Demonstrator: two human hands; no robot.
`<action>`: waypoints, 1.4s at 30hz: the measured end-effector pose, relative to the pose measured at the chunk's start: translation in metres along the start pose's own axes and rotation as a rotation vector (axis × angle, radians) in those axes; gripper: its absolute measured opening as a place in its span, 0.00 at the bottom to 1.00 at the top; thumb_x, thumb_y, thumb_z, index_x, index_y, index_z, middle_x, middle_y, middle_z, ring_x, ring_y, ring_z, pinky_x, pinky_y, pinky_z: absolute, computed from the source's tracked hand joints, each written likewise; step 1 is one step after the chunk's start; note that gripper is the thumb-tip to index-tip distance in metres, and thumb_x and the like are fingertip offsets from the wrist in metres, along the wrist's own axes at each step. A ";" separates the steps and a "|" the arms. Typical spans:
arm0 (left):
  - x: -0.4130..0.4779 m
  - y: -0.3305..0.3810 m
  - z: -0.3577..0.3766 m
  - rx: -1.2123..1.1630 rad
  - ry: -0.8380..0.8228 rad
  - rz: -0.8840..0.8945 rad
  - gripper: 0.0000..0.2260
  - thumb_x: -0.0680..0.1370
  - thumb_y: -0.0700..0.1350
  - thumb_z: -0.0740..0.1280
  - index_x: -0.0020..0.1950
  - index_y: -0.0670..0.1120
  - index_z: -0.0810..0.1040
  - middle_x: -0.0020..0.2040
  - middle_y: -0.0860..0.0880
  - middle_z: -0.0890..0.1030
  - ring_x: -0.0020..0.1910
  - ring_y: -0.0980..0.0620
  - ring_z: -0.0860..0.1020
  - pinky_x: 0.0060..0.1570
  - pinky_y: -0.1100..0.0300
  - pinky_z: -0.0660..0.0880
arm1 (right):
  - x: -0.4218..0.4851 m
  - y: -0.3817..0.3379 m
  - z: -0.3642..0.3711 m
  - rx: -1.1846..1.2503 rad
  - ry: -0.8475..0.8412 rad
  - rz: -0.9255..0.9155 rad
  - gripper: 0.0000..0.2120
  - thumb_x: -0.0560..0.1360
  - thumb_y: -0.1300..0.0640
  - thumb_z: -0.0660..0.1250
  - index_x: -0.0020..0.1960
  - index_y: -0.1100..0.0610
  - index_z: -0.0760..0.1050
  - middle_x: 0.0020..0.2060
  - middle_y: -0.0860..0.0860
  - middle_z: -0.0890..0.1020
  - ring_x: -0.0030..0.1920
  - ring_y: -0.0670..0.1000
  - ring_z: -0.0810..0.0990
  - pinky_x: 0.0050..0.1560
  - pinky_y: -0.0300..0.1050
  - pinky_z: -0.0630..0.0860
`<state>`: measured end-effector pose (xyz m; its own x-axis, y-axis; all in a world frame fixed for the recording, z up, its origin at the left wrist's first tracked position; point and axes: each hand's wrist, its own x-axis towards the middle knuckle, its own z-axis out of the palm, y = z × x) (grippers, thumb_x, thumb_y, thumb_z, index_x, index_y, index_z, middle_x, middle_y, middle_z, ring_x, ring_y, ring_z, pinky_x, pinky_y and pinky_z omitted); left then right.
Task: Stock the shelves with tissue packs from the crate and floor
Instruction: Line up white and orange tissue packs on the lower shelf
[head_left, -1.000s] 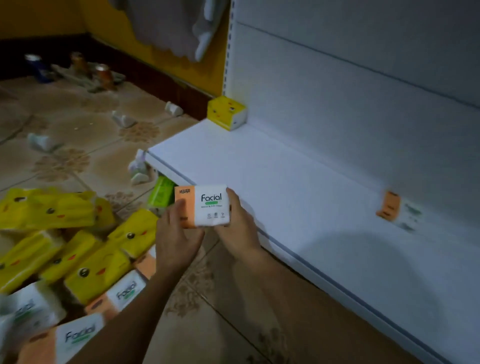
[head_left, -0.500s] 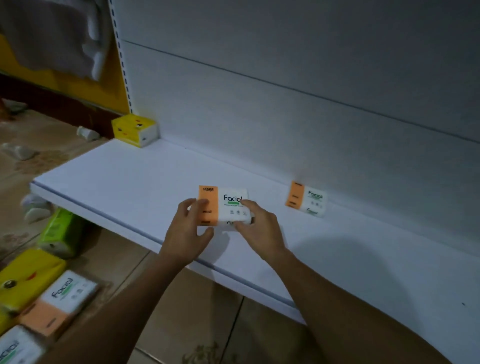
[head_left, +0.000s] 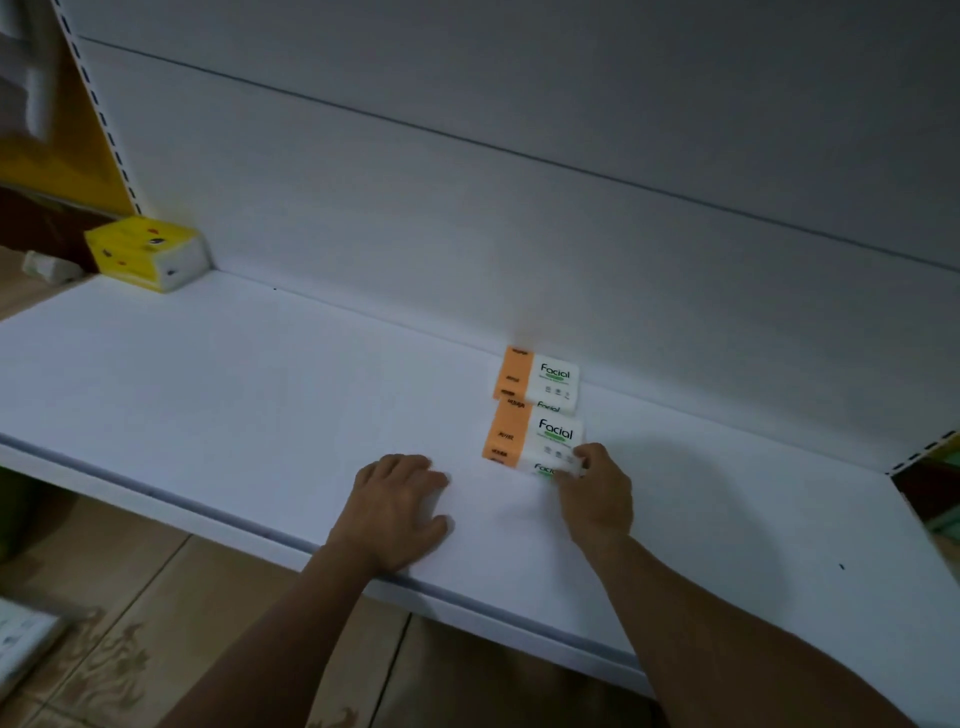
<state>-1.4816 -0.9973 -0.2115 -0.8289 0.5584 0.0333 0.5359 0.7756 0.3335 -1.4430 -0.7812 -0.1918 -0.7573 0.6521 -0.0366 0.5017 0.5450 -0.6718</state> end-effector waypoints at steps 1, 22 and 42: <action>-0.002 -0.002 0.003 0.050 0.005 0.040 0.33 0.67 0.65 0.49 0.65 0.51 0.72 0.67 0.49 0.72 0.66 0.47 0.69 0.65 0.50 0.64 | 0.005 0.002 -0.003 -0.013 -0.003 -0.002 0.17 0.73 0.60 0.65 0.61 0.57 0.73 0.56 0.56 0.78 0.57 0.58 0.76 0.54 0.49 0.75; -0.063 -0.045 -0.027 0.102 -0.105 0.039 0.40 0.66 0.66 0.36 0.74 0.52 0.59 0.75 0.50 0.58 0.74 0.53 0.55 0.71 0.58 0.52 | -0.008 -0.021 0.005 -0.054 -0.043 -0.036 0.26 0.72 0.65 0.62 0.69 0.57 0.67 0.58 0.62 0.74 0.58 0.62 0.74 0.55 0.49 0.72; -0.343 -0.238 -0.069 0.195 -0.215 -0.873 0.22 0.79 0.52 0.58 0.72 0.50 0.60 0.69 0.46 0.66 0.66 0.46 0.67 0.61 0.54 0.69 | -0.255 -0.209 0.262 -0.059 -0.614 -0.890 0.19 0.74 0.63 0.61 0.64 0.59 0.69 0.61 0.56 0.72 0.62 0.56 0.70 0.57 0.45 0.67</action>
<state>-1.3365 -1.3938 -0.2370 -0.9147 -0.2212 -0.3381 -0.2323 0.9726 -0.0077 -1.4645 -1.1994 -0.2362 -0.9317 -0.3563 0.0711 -0.3244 0.7276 -0.6045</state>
